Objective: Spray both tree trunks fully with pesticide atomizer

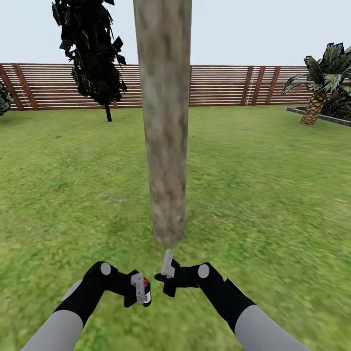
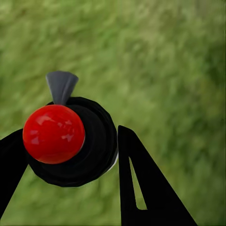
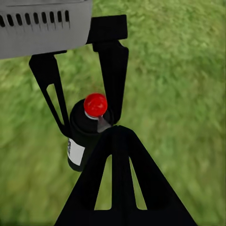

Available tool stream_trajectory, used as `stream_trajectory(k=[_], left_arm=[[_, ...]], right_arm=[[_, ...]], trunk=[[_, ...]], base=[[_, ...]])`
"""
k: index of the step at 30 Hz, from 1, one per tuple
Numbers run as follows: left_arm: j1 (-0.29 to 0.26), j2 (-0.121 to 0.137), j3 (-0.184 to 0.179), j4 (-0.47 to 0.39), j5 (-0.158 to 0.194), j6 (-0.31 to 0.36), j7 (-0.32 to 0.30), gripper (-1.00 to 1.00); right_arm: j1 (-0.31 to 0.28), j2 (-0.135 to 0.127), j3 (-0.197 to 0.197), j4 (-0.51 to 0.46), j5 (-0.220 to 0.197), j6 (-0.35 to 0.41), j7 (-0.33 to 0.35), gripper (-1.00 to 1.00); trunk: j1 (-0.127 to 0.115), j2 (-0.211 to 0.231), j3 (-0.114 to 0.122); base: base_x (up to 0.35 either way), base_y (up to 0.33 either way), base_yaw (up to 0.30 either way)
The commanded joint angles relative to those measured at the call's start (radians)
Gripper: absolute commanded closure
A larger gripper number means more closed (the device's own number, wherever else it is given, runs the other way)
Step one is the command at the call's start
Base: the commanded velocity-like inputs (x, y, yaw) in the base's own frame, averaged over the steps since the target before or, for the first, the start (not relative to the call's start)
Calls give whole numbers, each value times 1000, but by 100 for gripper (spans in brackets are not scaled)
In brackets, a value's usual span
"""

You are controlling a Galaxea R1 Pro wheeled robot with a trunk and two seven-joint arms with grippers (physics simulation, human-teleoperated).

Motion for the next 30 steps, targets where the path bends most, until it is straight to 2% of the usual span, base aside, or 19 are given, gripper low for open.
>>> stream_trajectory(k=[1,13,21,30], left_arm=[[0,0,-2,-1,-4,-5,-2,100],[0,-3,0,-1,4,-7,-3,100],[0,-2,0,0,53,-8,-3,100],[0,-2,2,1,68,-11,-3,100]], right_arm=[[-1,0,-1,-1,11,-6,2,100],[0,0,-1,-1,12,-6,2,100],[0,0,-1,-1,12,-6,2,100],[-1,0,-1,-1,12,-6,2,100]], trunk=[[0,0,-1],[0,0,-1],[0,0,-1],[0,0,-1]], base=[[0,0,0],[0,0,0],[0,0,0],[0,0,0]])
